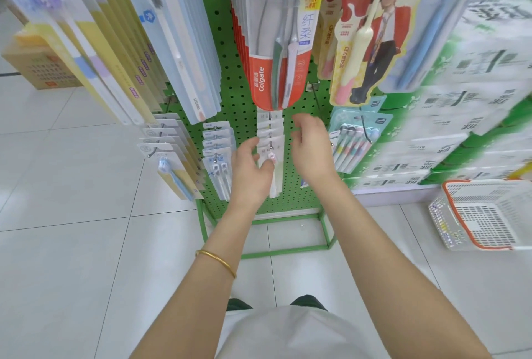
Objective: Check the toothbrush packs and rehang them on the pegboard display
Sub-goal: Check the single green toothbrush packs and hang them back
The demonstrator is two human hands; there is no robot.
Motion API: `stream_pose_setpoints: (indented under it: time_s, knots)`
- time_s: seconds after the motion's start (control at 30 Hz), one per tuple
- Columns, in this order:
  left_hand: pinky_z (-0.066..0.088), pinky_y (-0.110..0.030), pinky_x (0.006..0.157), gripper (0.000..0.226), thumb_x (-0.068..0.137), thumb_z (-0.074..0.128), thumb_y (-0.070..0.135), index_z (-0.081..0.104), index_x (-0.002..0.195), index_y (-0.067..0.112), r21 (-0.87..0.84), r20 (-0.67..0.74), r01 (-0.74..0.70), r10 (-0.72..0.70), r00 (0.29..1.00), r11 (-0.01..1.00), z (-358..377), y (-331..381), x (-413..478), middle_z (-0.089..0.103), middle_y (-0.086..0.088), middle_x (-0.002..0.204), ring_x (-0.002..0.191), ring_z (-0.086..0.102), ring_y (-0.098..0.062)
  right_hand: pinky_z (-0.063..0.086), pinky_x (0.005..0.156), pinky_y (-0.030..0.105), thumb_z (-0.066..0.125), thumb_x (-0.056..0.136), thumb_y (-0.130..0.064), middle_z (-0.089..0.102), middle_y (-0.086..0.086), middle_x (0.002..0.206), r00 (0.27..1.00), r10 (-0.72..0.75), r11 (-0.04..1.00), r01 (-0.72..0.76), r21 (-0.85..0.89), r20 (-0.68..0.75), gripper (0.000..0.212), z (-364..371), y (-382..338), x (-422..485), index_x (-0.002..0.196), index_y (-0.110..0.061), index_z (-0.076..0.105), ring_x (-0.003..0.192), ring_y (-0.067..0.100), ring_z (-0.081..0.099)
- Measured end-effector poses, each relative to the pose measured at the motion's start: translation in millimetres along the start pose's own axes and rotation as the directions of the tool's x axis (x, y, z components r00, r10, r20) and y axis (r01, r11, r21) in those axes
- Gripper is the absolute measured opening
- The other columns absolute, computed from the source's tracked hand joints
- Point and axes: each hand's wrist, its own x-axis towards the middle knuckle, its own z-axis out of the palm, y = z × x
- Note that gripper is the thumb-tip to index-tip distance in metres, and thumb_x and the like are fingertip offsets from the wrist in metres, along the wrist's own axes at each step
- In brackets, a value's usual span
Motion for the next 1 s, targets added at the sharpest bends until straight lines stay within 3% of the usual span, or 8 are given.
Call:
stream_pose_setpoints:
  time_s: [0.17, 0.33, 0.47, 0.6, 0.7, 0.83, 1.0]
  knots:
    - [0.038, -0.038, 0.109, 0.050, 0.094, 0.049, 0.005, 0.036, 0.142, 0.013, 0.058, 0.003, -0.010, 0.010, 1.000, 0.998, 2, 1, -1, 0.033, -0.008, 0.146, 0.129, 0.044, -0.019, 0.028, 0.068, 0.024, 0.033, 0.089, 0.009, 0.055, 0.020, 0.113, 0.987, 0.071, 0.997, -0.068, -0.024, 0.142, 0.031, 9, -9, 49, 0.113, 0.004, 0.052, 0.091, 0.026, 0.045]
    - [0.041, -0.034, 0.104, 0.048, 0.094, 0.051, 0.008, 0.039, 0.140, 0.017, 0.134, -0.013, -0.021, 0.023, 1.000, 0.991, -1, 1, 2, 0.035, -0.006, 0.142, 0.115, 0.045, -0.010, 0.039, 0.075, 0.029, 0.036, 0.095, -0.005, 0.058, 0.016, 0.110, 0.978, 0.162, 0.977, -0.178, 0.116, 0.130, 0.023, 23, -9, 78, 0.106, -0.002, 0.056, 0.086, 0.023, 0.046]
    - [0.041, -0.023, 0.089, 0.047, 0.095, 0.050, 0.008, 0.039, 0.139, 0.019, 0.163, -0.022, -0.029, 0.033, 0.999, 0.986, -3, 1, 3, 0.035, -0.003, 0.142, 0.117, 0.045, -0.008, 0.042, 0.075, 0.029, 0.034, 0.096, -0.006, 0.053, 0.007, 0.093, 0.956, 0.262, 0.959, -0.274, 0.077, 0.131, 0.032, 35, -1, 91, 0.066, -0.017, 0.038, 0.083, 0.022, 0.048]
    - [0.038, -0.004, 0.068, 0.047, 0.095, 0.050, 0.008, 0.039, 0.139, 0.020, 0.184, -0.036, -0.016, 0.023, 0.999, 0.983, -5, 0, 7, 0.034, -0.003, 0.143, 0.125, 0.044, -0.012, 0.043, 0.068, 0.029, 0.039, 0.094, -0.007, 0.060, 0.011, 0.094, 0.950, 0.288, 0.955, -0.294, 0.042, 0.119, 0.033, 45, 5, 97, 0.063, -0.018, 0.036, 0.079, 0.023, 0.051]
    - [0.037, 0.002, 0.056, 0.047, 0.096, 0.049, 0.008, 0.038, 0.140, 0.021, 0.181, -0.045, -0.007, 0.016, 0.999, 0.984, -6, -1, 10, 0.032, -0.003, 0.144, 0.125, 0.044, -0.010, 0.037, 0.056, 0.025, 0.043, 0.092, -0.006, 0.053, 0.003, 0.075, 0.950, 0.284, 0.956, -0.290, 0.037, 0.128, 0.034, 43, 8, 97, 0.061, -0.017, 0.036, 0.072, 0.022, 0.048]
    - [0.036, -0.001, 0.066, 0.048, 0.095, 0.049, 0.008, 0.038, 0.140, 0.019, 0.198, -0.044, -0.019, 0.028, 0.999, 0.980, -4, -1, 13, 0.032, -0.004, 0.145, 0.124, 0.044, -0.010, 0.025, 0.047, 0.023, 0.046, 0.088, 0.000, 0.039, -0.004, 0.063, 0.967, 0.232, 0.966, -0.242, 0.095, 0.103, 0.039, 35, 13, 92, 0.058, -0.021, 0.032, 0.070, 0.020, 0.040]
    - [0.041, -0.029, 0.102, 0.048, 0.094, 0.050, 0.006, 0.039, 0.139, 0.018, 0.184, -0.028, -0.010, 0.015, 0.999, 0.983, 5, 2, 13, 0.030, -0.005, 0.144, 0.122, 0.044, -0.012, 0.032, 0.060, 0.027, 0.043, 0.088, 0.003, 0.054, 0.012, 0.089, 0.986, 0.154, 0.988, -0.154, -0.007, 0.064, 0.019, 24, 9, 78, 0.074, -0.010, 0.043, 0.075, 0.023, 0.045]
